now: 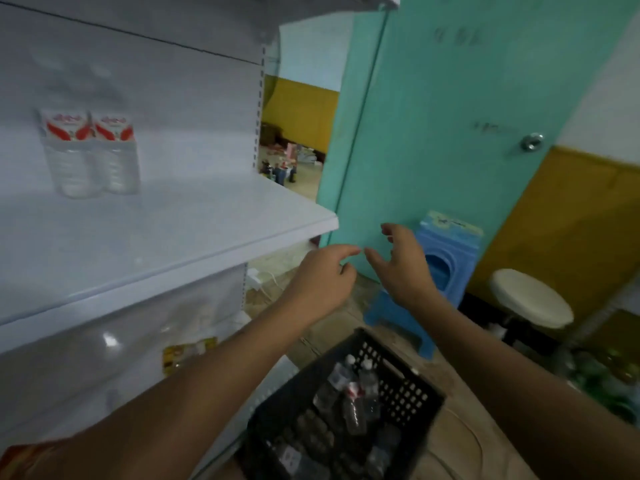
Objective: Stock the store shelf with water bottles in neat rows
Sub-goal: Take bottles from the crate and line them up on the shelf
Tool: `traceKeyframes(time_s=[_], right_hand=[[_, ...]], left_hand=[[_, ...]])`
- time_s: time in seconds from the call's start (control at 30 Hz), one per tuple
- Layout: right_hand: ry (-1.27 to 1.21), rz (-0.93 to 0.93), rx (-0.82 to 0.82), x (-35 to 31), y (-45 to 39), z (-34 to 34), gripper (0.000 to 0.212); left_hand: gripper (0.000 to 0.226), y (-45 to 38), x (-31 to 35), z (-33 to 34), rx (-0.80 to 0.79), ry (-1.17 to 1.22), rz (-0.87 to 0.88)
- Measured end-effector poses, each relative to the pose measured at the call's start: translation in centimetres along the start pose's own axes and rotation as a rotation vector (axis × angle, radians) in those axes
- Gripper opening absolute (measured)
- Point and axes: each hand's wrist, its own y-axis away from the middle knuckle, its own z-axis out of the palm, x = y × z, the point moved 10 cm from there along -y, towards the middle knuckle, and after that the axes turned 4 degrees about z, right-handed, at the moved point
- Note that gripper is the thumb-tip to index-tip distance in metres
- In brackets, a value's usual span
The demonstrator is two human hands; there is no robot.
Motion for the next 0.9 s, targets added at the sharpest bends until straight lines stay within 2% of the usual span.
traceKeyframes(time_s=[0.17, 0.37, 0.57, 0.7, 0.83, 0.9], right_hand=[[0.025, 0.200, -0.024, 8.3, 5.1, -1.9, 0.054], [0.019, 0.366, -0.102, 15.3, 9.5, 2.2, 0.055], [-0.032, 0.439, -0.272, 22.0, 10.9, 10.9, 0.050], [-0.074, 0.537, -0.360, 28.7, 11.1, 18.3, 0.035], [-0.091, 0.630, -0.486, 38.5, 13.0, 27.7, 0.046], [-0.064, 0.656, -0.528, 41.1, 13.4, 30.0, 0.047]], left_hand=[[0.039, 0.8, -0.2, 8.0, -0.111, 0.053, -0.016], [0.039, 2.9, -5.5, 16.1, -0.273, 0.061, -0.124], [0.039, 3.3, -14.1, 21.2, -0.334, 0.003, -0.275], [0.037, 3.3, -19.8, 26.2, -0.391, -0.012, -0.340], [0.038, 3.6, -25.7, 33.0, -0.451, -0.004, -0.439], [0.037, 4.1, -28.9, 36.8, -0.483, 0.019, -0.510]])
